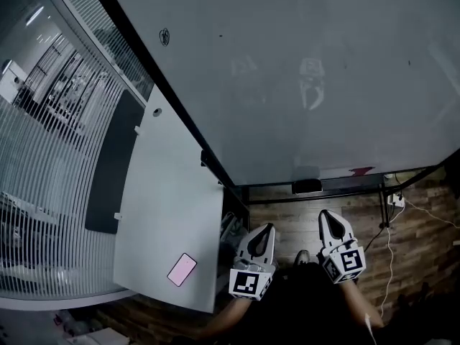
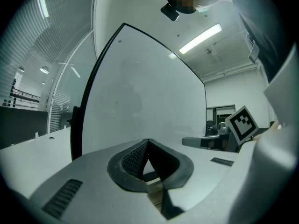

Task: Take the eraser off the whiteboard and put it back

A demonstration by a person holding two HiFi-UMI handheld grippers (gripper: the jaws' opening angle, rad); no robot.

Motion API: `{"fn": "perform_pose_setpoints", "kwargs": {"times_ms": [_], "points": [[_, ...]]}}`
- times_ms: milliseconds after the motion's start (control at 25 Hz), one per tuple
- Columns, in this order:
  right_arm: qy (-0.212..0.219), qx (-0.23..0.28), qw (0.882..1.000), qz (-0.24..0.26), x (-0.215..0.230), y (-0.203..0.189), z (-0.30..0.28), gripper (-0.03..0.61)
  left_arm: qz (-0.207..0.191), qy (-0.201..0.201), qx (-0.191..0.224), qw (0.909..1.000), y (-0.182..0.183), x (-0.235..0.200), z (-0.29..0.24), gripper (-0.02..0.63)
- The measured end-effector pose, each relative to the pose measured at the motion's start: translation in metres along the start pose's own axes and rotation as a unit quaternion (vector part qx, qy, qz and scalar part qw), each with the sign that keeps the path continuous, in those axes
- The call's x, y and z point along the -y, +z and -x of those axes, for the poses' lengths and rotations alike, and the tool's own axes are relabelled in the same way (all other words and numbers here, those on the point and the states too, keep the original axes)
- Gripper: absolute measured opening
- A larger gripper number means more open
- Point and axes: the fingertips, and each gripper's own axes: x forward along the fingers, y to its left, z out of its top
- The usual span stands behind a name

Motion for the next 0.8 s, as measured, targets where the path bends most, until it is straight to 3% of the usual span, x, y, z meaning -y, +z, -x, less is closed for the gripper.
{"fn": "perform_pose_setpoints", "kwargs": {"times_ms": [240, 400, 800], "points": [[0.030, 0.022, 0.999, -0.019, 0.007, 0.010, 0.021, 0.014, -0.023, 0.010, 0.023, 0.9994, 0.008, 0.025, -0.013, 0.008], [0.048, 0.007, 0.998, -0.027, 0.012, -0.002, 0.033, 0.014, -0.020, 0.012, 0.010, 0.9997, 0.002, 0.044, -0.020, 0.008], [0.073, 0.028, 0.997, -0.016, 0.008, 0.011, 0.047, 0.014, -0.008, 0.015, -0.006, 0.9998, -0.005, 0.066, -0.024, 0.008]]}}
